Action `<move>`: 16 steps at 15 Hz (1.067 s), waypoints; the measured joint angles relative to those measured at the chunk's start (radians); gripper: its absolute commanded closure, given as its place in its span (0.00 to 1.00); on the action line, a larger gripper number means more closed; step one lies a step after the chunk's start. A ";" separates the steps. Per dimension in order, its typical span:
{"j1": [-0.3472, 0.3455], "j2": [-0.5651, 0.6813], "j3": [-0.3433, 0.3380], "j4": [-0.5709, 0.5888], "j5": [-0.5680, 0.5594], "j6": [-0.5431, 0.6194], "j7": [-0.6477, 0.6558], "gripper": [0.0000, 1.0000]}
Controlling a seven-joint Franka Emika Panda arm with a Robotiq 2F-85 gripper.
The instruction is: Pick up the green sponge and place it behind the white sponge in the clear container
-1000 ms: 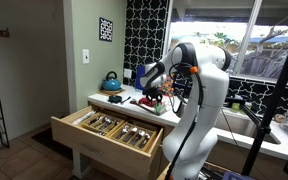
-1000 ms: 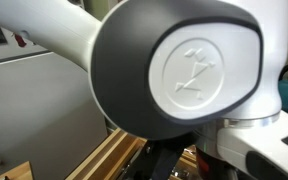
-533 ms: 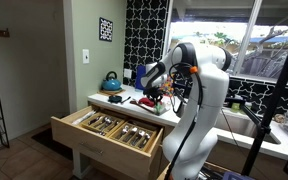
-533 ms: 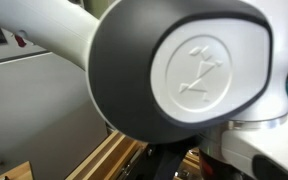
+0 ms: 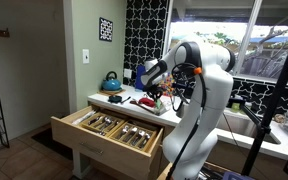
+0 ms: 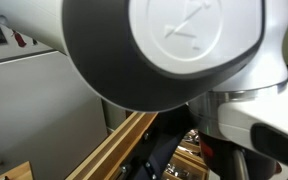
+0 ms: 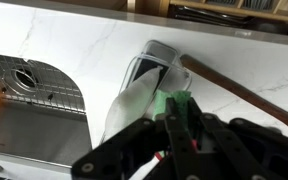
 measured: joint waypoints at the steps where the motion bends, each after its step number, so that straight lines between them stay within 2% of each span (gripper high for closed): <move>1: 0.000 -0.006 0.004 0.000 0.000 0.000 0.001 0.97; 9: 0.000 -0.071 0.032 0.000 0.020 -0.030 0.048 0.97; 16: 0.000 -0.148 0.058 0.000 0.100 -0.153 0.143 0.97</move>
